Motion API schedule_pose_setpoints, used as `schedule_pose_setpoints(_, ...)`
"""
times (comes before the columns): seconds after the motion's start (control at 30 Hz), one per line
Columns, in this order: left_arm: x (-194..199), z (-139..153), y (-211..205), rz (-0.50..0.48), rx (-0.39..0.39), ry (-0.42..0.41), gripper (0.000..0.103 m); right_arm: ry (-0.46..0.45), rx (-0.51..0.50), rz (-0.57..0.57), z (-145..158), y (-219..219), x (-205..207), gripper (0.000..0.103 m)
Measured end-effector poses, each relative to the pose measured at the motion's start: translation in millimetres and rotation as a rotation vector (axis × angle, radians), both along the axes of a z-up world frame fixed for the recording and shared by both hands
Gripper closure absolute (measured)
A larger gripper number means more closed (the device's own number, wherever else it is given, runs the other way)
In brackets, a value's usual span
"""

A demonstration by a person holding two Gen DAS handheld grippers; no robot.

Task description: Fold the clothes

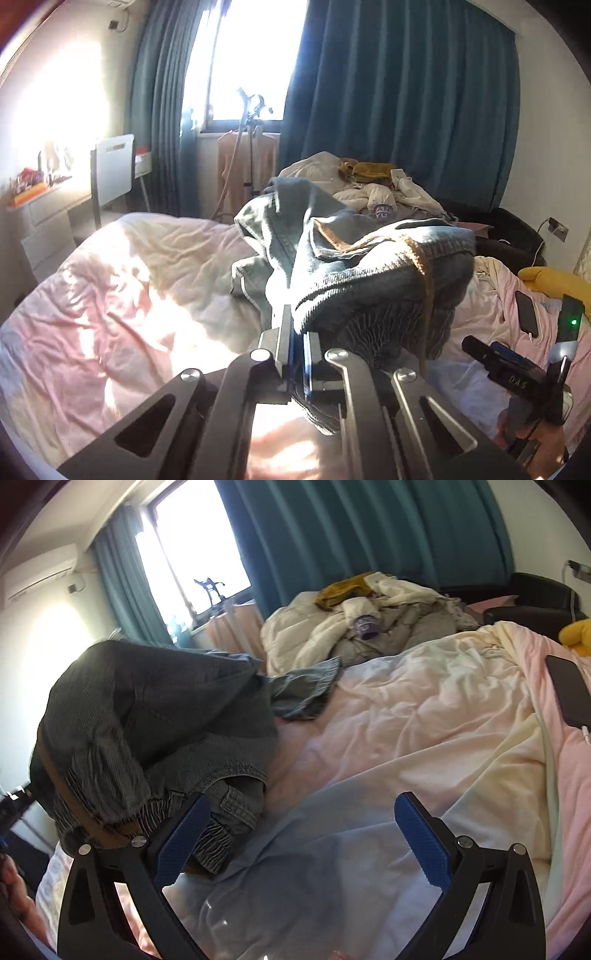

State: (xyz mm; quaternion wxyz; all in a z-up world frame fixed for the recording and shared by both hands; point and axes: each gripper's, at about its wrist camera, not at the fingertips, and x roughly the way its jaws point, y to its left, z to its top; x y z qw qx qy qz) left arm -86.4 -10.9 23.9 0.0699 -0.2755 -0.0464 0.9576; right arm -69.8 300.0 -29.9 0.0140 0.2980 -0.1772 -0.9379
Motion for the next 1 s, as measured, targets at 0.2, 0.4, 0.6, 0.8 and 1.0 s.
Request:
schedule_pose_setpoints(0.2,9.2,-44.0,-32.1,0.017,0.051,-0.064,0.098,-0.028,0.053,0.141,-2.1,-40.3,-0.5,0.001)
schedule_pose_setpoints(0.4,33.4,-35.6,-31.0,-0.015,0.062,-0.031,0.092,0.045,0.048,0.247,10.1,-73.5,5.5,0.003)
schedule_pose_setpoints(0.6,57.6,-27.1,-29.9,-0.047,0.073,0.002,0.056,0.076,-0.078,0.319,18.2,-74.3,-0.4,0.005)
schedule_pose_setpoints(0.8,74.1,-22.2,-9.0,-0.176,0.051,0.019,0.052,0.106,-0.148,0.458,33.0,-94.8,-16.7,0.008)
schedule_pose_setpoints(1.0,62.4,-38.0,28.5,-0.27,-0.015,-0.013,0.052,0.165,-0.112,0.537,45.8,-114.6,-23.3,0.008)
